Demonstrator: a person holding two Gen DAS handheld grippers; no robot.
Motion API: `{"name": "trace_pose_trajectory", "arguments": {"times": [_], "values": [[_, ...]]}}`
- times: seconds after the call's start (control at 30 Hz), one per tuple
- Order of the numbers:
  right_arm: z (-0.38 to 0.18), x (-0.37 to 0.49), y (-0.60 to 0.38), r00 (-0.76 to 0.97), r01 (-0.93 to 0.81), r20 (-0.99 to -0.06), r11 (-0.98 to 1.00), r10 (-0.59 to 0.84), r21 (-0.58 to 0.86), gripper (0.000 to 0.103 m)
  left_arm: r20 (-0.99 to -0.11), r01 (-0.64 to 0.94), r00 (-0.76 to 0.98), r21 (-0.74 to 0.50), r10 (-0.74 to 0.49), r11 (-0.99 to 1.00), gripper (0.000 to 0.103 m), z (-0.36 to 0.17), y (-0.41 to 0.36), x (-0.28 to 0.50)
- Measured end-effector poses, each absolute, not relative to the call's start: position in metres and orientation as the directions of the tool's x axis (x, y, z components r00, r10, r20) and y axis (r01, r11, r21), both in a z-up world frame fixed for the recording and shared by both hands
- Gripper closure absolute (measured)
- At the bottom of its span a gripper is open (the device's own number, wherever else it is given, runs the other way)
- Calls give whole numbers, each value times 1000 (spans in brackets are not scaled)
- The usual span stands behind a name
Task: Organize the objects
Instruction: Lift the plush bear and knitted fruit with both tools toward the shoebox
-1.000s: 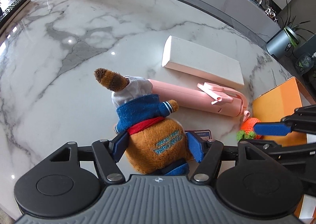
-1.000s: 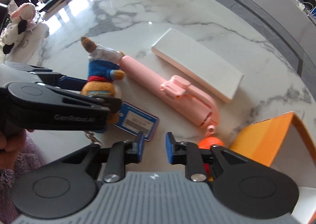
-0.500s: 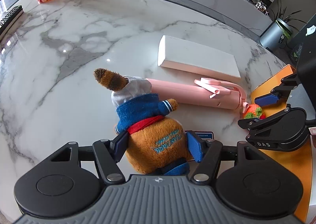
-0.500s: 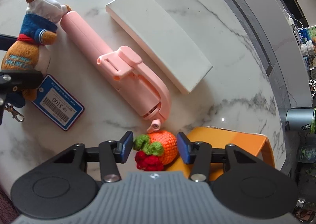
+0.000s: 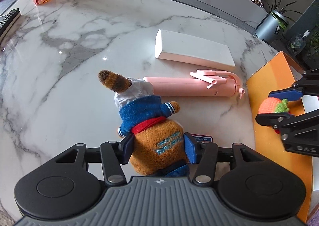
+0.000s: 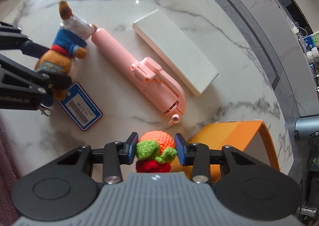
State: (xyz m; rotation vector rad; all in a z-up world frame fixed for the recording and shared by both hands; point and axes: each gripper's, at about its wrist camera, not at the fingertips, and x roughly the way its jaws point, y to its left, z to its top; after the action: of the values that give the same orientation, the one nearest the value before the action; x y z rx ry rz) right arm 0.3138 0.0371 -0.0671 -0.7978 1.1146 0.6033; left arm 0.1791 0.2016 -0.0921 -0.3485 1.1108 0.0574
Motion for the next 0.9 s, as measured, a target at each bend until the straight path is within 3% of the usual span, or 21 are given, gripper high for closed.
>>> {"name": "trace_pose_trajectory", "arguments": {"times": [0.2, 0.37, 0.6, 0.9], "values": [[-3, 277, -17, 389, -700, -903, 695, 181, -162, 61, -864, -161, 487, -233, -128, 959, 44, -70, 194, 157], [24, 248, -83, 428, -602, -878, 792, 217, -98, 61, -847, -90, 508, -231, -155, 969, 44, -40, 178, 135], [11, 219, -165, 479, -399, -843, 916, 244, 38, 61, -799, 88, 559, -209, -222, 974, 44, 13, 137, 111], [-19, 190, -206, 594, -196, -777, 974, 211, 114, 61, -775, 480, 565, 29, -284, 877, 44, 69, 24, 129]]}}
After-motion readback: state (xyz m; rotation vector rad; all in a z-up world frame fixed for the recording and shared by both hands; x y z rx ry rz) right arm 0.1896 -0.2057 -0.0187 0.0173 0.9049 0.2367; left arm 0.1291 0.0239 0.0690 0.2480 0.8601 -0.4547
